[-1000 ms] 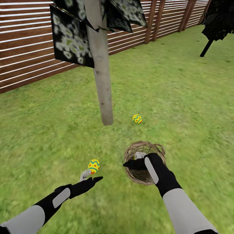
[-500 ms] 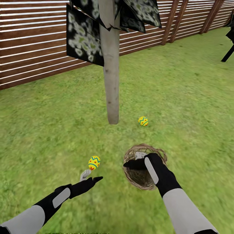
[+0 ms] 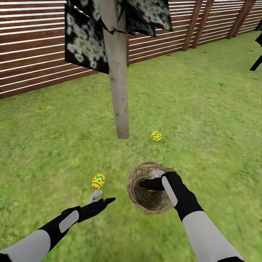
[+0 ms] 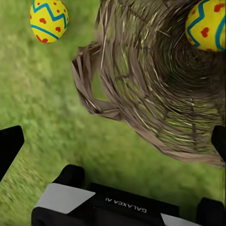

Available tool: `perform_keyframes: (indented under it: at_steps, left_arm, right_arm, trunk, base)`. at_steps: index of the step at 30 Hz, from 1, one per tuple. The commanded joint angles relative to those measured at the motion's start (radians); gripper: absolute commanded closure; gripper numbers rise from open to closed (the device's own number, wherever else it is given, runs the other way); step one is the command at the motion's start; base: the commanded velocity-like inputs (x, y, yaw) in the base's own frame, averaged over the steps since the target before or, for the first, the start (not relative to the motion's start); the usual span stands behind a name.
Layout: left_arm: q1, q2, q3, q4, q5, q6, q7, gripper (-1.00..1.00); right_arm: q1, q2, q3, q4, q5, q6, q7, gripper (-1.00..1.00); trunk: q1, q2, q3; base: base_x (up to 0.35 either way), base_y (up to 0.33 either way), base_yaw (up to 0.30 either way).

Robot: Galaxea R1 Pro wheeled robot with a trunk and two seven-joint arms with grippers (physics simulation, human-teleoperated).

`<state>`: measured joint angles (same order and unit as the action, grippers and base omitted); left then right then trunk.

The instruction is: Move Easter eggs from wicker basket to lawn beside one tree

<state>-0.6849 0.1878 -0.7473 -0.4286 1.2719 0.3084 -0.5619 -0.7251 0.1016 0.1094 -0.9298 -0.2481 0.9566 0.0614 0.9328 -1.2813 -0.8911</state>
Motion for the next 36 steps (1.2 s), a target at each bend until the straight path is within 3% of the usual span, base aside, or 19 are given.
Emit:
perform_keyframes:
  at_steps: [1,13,24,33,36]
  left_arm:
    - [-0.001,0.001,-0.004,-0.001,0.01,0.006,-0.001,-1.0]
    - [-0.001,0.001,-0.004,-0.001,0.01,0.006,-0.001,-1.0]
    - [-0.001,0.002,-0.004,0.002,0.01,0.001,-0.001,-1.0]
    - [-0.001,0.002,-0.004,0.002,0.011,0.0,-0.001,-1.0]
    - [-0.001,0.001,-0.004,0.001,0.011,0.0,-0.001,-1.0]
  right_arm:
    - [0.0,0.0,0.0,0.0,0.007,0.003,-0.004,-1.0]
    - [0.0,0.012,0.006,0.006,0.008,-0.032,-0.219,-1.0]
    - [0.0,0.022,0.01,0.036,0.006,-0.083,-0.239,-1.0]
    - [0.0,0.024,0.012,0.04,0.007,-0.088,-0.24,-1.0]
    - [0.0,0.024,0.03,0.041,0.008,-0.089,-0.241,-1.0]
  trunk:
    - [0.0,0.0,-0.001]
    - [0.0,0.0,-0.001]
    - [0.0,0.0,-0.001]
    - [0.0,0.0,-0.005]
    - [0.0,0.0,-0.006]
  base:
    - [0.0,-0.157,0.0]
    - [0.0,-0.074,0.0]
    - [0.0,-0.104,0.013]
    - [0.0,-0.001,0.234]
    - [0.0,-0.129,0.261]
